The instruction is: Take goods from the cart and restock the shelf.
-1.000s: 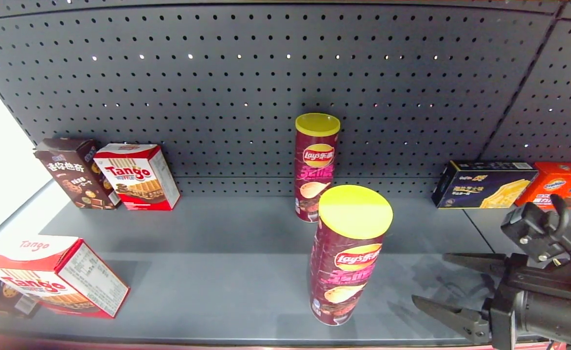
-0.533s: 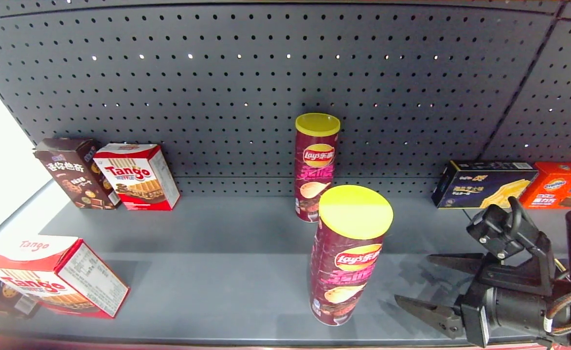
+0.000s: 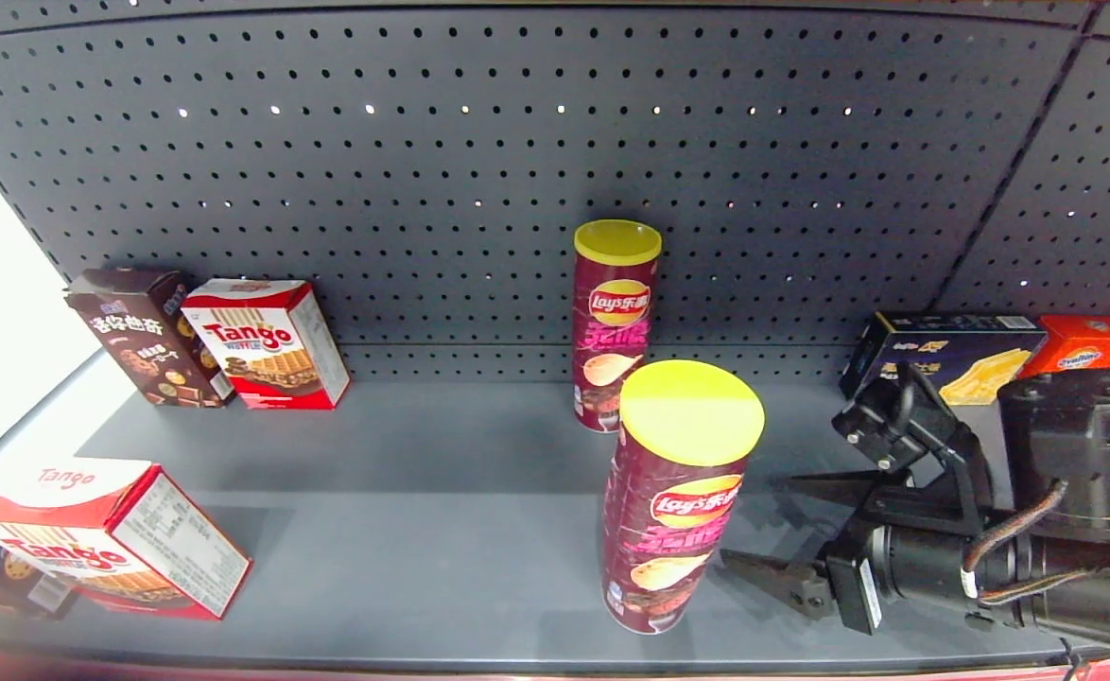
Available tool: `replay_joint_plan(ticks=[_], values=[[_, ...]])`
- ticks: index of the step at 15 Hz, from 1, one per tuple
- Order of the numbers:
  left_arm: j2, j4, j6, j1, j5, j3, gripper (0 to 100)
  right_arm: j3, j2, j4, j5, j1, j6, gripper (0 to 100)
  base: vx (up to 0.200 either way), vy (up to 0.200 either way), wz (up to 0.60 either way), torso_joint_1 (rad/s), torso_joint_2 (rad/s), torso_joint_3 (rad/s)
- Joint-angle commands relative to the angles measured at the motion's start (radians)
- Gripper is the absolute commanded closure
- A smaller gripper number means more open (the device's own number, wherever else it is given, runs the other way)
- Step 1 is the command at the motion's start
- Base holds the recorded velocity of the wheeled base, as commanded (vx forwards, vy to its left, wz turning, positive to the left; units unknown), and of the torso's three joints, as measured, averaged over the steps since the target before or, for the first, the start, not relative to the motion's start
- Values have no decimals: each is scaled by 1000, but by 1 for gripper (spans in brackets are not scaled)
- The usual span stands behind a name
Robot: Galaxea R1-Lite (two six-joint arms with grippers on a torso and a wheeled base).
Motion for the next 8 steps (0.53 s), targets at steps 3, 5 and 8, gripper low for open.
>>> replay_joint_plan(ticks=[3,5,8], values=[[0,1,0,0,0,0,0,-8,47,-15,1,24,-1,0,0,0,0,0,0,0],[0,1,0,0,0,0,0,-10,52,-16,1,28,-3,0,0,0,0,0,0,0],[0,1,0,0,0,-1,0,-33,73,-16,1,36,-21,0,0,0,0,0,0,0]])
